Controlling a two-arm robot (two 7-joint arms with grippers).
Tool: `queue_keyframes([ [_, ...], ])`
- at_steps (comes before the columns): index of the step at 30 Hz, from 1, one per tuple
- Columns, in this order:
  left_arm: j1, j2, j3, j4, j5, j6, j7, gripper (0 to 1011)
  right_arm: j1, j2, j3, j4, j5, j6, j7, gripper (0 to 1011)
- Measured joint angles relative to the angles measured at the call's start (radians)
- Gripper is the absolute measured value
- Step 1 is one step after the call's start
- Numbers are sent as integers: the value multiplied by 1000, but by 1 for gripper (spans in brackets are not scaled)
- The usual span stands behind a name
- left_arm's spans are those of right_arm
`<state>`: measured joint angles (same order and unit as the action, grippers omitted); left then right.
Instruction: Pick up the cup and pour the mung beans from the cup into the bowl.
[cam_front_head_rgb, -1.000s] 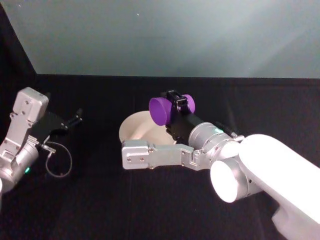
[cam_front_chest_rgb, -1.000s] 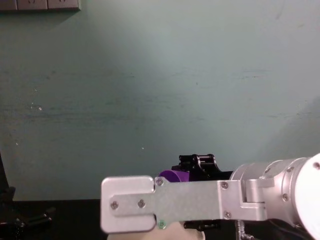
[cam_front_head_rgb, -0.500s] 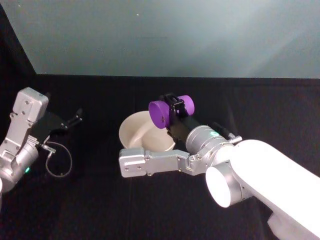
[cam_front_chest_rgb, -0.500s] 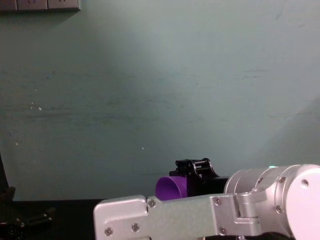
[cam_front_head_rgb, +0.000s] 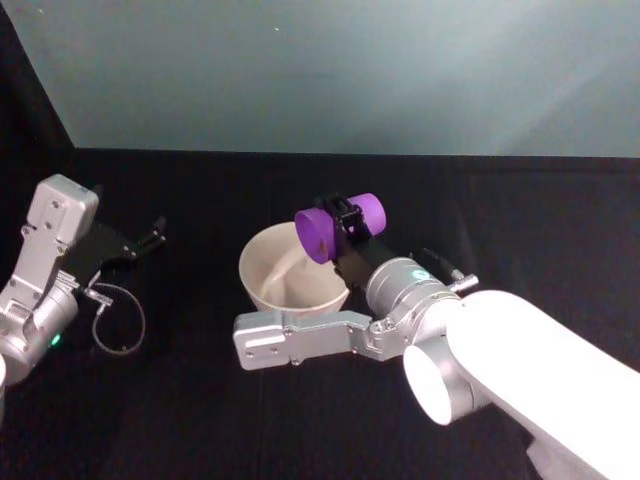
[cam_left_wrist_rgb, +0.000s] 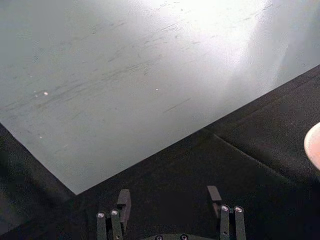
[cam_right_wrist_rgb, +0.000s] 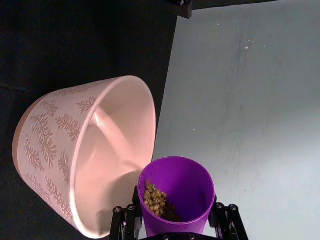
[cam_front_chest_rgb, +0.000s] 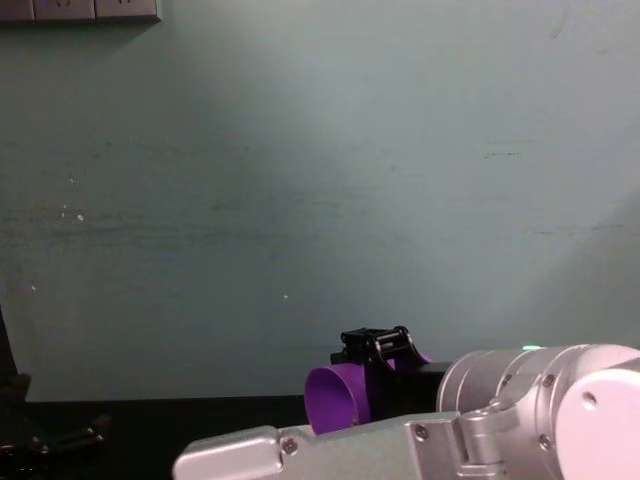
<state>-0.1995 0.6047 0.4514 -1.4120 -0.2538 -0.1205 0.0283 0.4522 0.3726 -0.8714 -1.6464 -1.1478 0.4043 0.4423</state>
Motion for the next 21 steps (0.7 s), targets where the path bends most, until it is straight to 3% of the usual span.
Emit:
queue_keyframes([
  [21,0,0,0,0,0,0,0,1000,-19,-17,16,1,-77,-18,22,721],
])
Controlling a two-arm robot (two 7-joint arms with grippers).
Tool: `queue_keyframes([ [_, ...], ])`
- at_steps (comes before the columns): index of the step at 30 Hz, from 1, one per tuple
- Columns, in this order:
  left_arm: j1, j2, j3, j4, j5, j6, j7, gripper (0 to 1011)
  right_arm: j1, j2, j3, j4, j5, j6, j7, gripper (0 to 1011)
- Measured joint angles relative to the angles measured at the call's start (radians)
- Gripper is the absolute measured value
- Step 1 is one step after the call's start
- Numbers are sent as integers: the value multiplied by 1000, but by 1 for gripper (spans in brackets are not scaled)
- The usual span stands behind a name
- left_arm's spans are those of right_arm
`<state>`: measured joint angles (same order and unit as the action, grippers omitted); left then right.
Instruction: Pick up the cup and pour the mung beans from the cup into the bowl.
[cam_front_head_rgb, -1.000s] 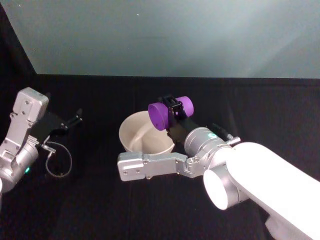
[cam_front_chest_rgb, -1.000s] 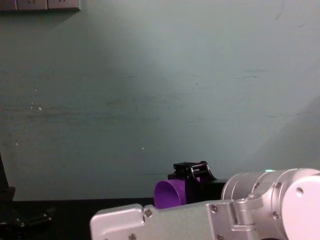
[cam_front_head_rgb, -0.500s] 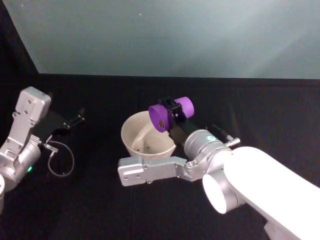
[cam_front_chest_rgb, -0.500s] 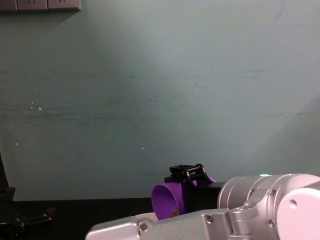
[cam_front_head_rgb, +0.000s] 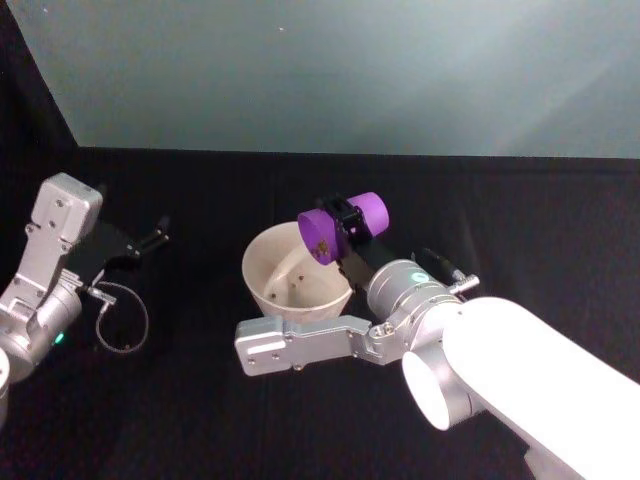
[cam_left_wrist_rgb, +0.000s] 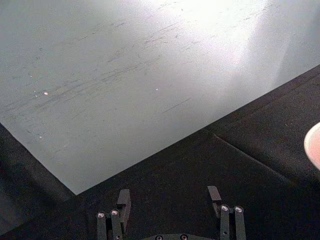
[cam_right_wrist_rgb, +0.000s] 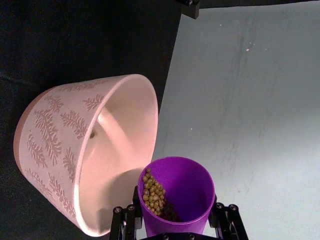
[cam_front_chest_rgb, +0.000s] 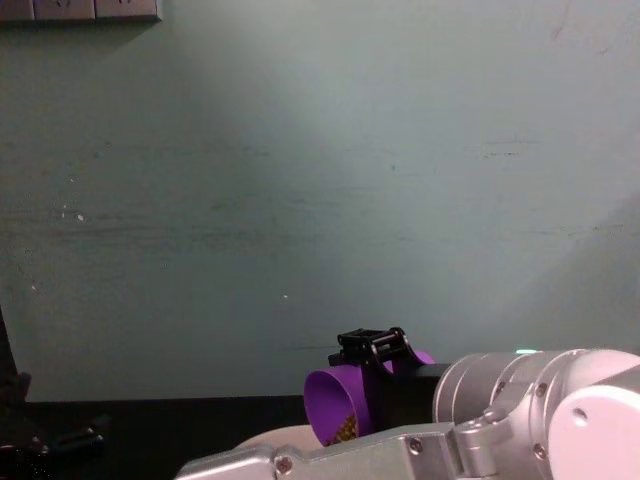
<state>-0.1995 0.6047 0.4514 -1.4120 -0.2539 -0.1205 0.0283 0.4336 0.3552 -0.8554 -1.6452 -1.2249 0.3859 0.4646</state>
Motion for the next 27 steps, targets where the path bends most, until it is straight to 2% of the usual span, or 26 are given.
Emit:
queue_keyframes([
  [27,0,0,0,0,0,0,0,1000,-24,-24,21,6,-102,-37,13,721],
])
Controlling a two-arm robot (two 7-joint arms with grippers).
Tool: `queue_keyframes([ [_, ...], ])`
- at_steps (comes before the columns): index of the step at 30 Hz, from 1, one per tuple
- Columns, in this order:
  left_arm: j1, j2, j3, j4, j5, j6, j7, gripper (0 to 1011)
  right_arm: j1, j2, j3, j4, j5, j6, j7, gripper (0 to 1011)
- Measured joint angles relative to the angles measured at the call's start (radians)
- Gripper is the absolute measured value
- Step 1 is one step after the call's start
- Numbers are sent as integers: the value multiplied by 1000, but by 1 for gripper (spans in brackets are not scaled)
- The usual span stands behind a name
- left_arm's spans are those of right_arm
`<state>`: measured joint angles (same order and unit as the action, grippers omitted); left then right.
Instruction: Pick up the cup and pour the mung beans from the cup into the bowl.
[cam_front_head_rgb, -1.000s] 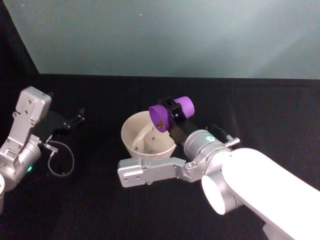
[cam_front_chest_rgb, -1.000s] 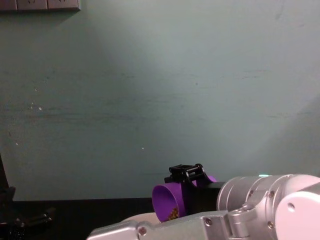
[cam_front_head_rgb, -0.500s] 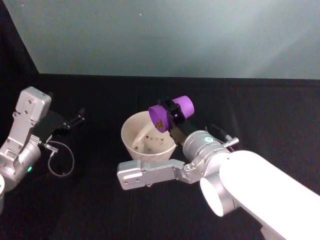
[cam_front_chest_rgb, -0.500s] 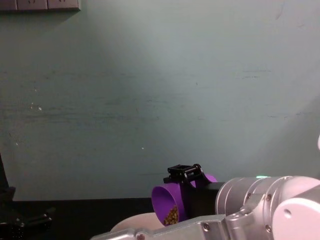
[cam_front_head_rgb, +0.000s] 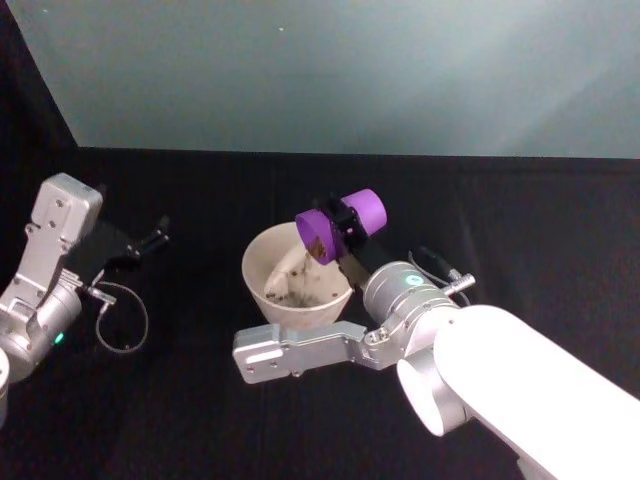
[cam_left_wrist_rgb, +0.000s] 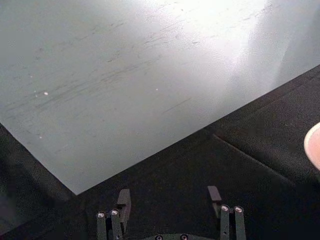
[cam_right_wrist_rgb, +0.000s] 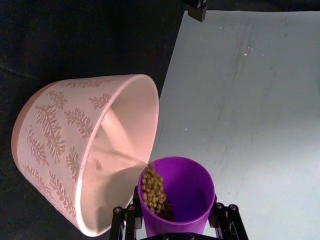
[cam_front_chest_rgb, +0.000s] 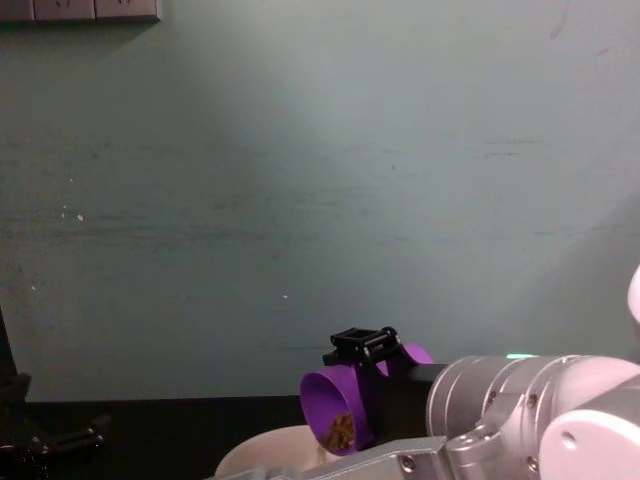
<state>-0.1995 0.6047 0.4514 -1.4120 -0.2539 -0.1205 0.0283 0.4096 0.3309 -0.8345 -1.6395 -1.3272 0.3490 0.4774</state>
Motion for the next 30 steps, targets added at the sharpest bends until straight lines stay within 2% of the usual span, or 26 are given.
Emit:
queue_keyframes([
  [30,0,0,0,0,0,0,0,1000,-17,-15,15,-4,-48,-17,13,721],
])
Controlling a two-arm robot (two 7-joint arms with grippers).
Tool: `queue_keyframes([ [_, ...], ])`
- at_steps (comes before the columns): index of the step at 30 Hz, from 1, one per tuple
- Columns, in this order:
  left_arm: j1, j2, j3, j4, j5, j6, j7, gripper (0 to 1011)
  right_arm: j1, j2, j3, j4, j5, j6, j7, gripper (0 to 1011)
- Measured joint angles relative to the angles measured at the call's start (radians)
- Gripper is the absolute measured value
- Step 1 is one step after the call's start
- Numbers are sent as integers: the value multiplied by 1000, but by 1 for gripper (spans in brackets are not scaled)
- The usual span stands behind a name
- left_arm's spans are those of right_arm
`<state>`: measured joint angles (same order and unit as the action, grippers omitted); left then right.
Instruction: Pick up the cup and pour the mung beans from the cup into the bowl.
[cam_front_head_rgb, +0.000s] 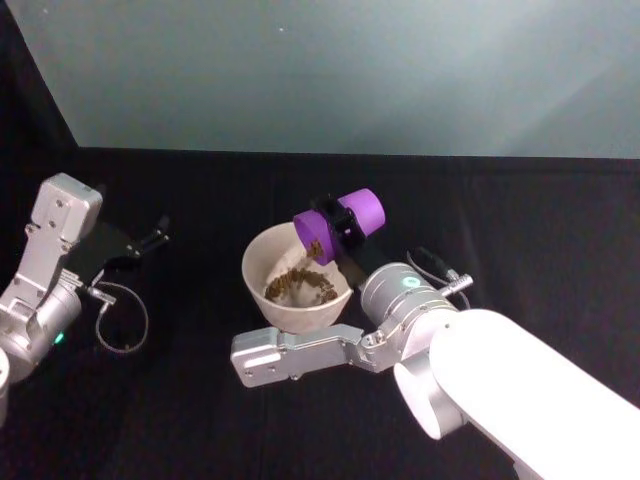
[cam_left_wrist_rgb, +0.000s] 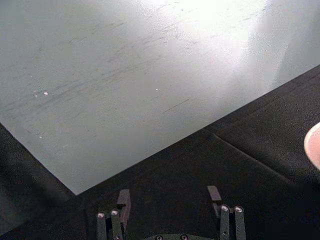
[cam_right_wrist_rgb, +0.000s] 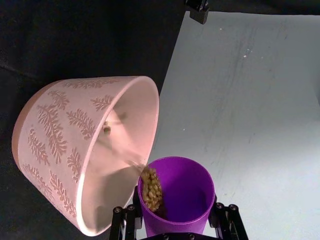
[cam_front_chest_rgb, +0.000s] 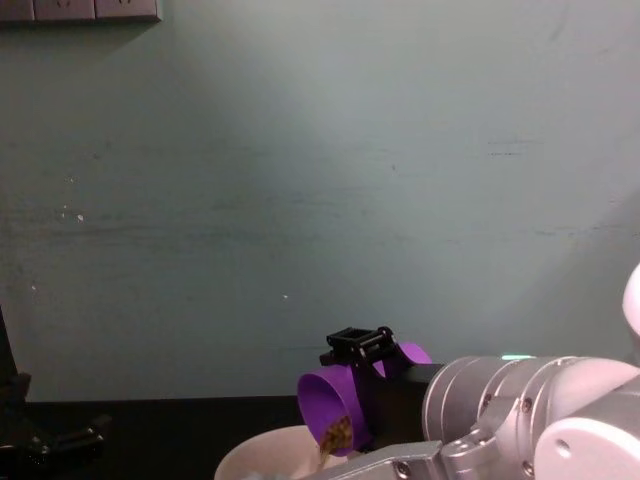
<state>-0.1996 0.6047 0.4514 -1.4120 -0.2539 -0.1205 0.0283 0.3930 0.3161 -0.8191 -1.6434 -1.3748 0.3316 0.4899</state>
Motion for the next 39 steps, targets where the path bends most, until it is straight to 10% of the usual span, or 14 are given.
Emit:
queue_keyframes([
  [39,0,0,0,0,0,0,0,1000,9,5,-33,6,-83,6,14,721],
])
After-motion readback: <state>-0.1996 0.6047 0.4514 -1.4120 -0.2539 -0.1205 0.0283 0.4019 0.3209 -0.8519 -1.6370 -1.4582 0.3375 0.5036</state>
